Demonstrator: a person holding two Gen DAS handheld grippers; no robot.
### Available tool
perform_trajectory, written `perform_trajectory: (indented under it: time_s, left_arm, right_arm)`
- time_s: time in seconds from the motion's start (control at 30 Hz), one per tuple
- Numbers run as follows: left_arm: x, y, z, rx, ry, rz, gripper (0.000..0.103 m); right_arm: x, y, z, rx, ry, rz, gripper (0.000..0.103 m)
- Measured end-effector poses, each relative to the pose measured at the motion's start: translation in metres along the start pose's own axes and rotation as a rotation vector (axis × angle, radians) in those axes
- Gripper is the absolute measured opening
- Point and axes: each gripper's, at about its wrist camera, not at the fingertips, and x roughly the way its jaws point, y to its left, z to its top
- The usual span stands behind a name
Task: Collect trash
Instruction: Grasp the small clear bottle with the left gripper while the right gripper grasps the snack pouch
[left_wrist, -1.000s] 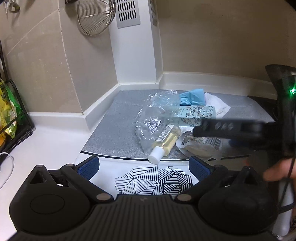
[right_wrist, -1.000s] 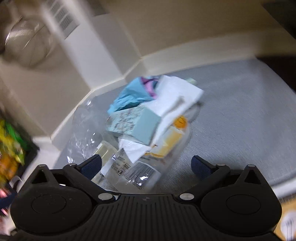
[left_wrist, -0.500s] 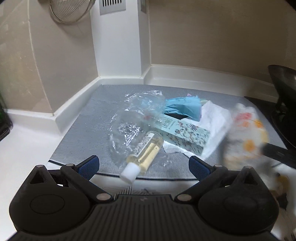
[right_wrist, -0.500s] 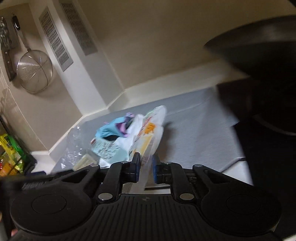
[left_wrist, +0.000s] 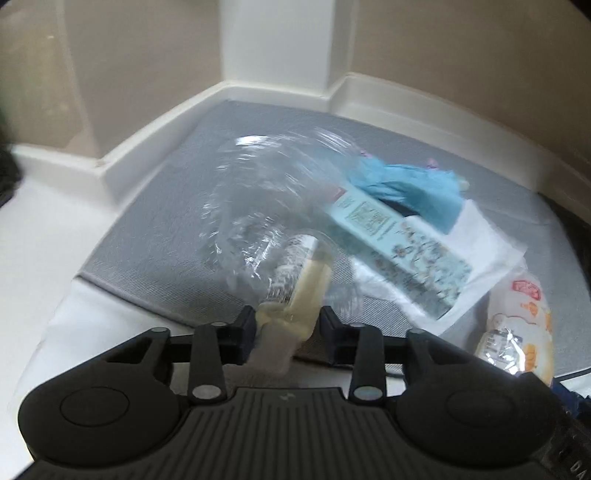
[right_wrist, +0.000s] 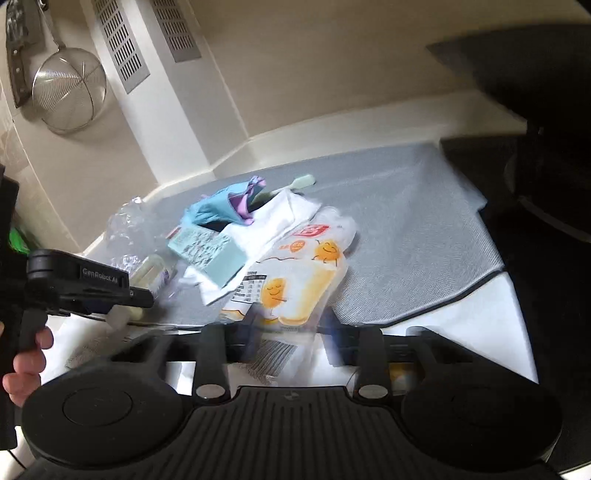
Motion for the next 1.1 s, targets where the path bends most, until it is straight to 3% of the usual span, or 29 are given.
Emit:
perform_trajectory:
  time_s: [0.07, 0.27, 0.37, 0.47, 0.53, 0.63, 0.7, 0.77, 0.83, 0.9, 0.97, 1.1]
  left_arm:
    - [-0.010, 0.005, -0.006, -0.002, -0.007, 0.002, 0.040]
    - [-0.046, 0.038, -0.025, -0.095, 0.014, -0.155, 0.039]
    - [-0.056, 0.042, -0.036, -0.041, 0.024, -0.180, 0.040]
    - [-0.071, 0.044, -0.044, -0.004, -0.037, -0.155, 0.040]
    - [-0.082, 0.044, -0.046, 0.009, -0.052, -0.189, 0.040]
    - [-0.094, 0.035, -0.049, 0.057, -0.087, -0.182, 0.054]
    - [-0.095, 0.028, -0.048, 0.084, -0.124, -0.144, 0.078]
    - [-0.089, 0.022, -0.045, 0.082, -0.129, -0.136, 0.083]
    - [-0.079, 0.015, -0.041, 0.084, -0.101, -0.135, 0.080]
    - [-0.069, 0.007, -0.039, 0.102, -0.082, -0.127, 0.064]
    - [-0.060, 0.001, -0.039, 0.130, -0.065, -0.114, 0.056]
    - [-0.044, -0.003, -0.039, 0.151, -0.057, -0.067, 0.055]
  right_arm:
    - [-0.006, -0.001, 0.001, 0.008, -0.023, 0.002, 0.025]
    - [-0.036, 0.005, 0.005, -0.032, -0.109, 0.005, 0.018]
    - [-0.044, 0.001, 0.001, -0.034, -0.108, 0.007, 0.017]
    - [-0.048, -0.002, -0.004, -0.031, -0.095, 0.009, 0.017]
    - [-0.051, -0.003, -0.007, -0.028, -0.089, 0.010, 0.017]
    - [-0.056, -0.003, -0.009, -0.036, -0.089, 0.012, 0.018]
    - [-0.055, -0.002, -0.009, -0.035, -0.088, 0.009, 0.018]
    - [-0.053, -0.002, -0.009, -0.036, -0.083, 0.007, 0.021]
    - [-0.050, -0.002, -0.009, -0.039, -0.070, -0.001, 0.023]
    - [-0.049, -0.002, -0.009, -0.043, -0.065, -0.002, 0.024]
    - [-0.048, -0.002, -0.009, -0.047, -0.061, -0.002, 0.025]
    - [-0.047, -0.004, -0.009, -0.045, -0.055, -0.007, 0.027]
